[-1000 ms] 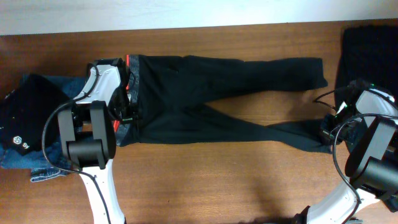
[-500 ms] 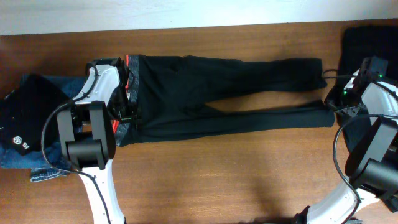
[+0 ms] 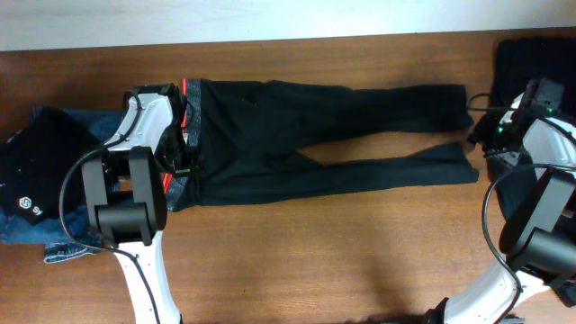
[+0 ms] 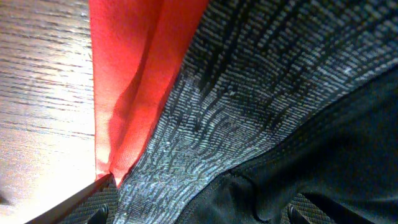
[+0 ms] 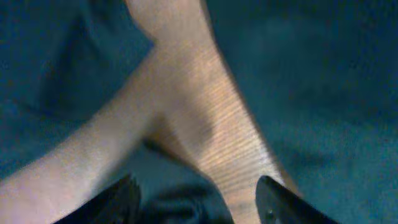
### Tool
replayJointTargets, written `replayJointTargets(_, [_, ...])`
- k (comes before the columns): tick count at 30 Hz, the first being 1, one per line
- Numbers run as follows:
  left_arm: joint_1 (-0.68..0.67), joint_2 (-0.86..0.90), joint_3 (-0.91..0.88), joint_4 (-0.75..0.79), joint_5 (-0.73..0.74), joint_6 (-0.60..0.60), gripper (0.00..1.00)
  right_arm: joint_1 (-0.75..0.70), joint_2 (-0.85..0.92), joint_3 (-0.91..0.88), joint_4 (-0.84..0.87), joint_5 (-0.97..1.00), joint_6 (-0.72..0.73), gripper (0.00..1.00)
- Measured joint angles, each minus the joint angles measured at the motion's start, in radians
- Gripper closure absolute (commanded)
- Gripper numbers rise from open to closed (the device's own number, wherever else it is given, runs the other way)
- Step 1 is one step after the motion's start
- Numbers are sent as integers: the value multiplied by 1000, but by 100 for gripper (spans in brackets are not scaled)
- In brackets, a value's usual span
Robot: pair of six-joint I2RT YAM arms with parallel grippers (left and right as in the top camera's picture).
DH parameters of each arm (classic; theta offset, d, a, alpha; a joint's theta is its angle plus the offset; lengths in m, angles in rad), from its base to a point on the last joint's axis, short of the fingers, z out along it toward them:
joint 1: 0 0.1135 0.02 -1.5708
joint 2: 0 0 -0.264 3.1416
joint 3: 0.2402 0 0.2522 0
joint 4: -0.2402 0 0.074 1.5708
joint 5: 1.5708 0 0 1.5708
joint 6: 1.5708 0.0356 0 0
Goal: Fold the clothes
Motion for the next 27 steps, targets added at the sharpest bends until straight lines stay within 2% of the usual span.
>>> replayJointTargets(6, [0,0,0,1,0,0,17,0,2,-2,-150,0,-39,38])
replayJointTargets(9, [0,-1,0,2,0,0,17,0,2,-24,-142,0,-53,46])
replayJointTargets(14, [0,-2,0,4,0,0,17,0,4,-72,-98,-10,-64,54])
replayJointTargets(16, [0,-2,0,5,0,0,17,0,5,-97,-77,-31,-74,66])
replayJointTargets(18, [1,-2,0,5,0,0,18,0,8,-113,-64,-70,-106,89])
replayJointTargets(19, [1,-2,0,5,0,0,17,0,9,-116,-64,-91,-114,96])
replayJointTargets(27, [1,-2,0,5,0,0,17,0,10,-116,-90,-261,-202,96])
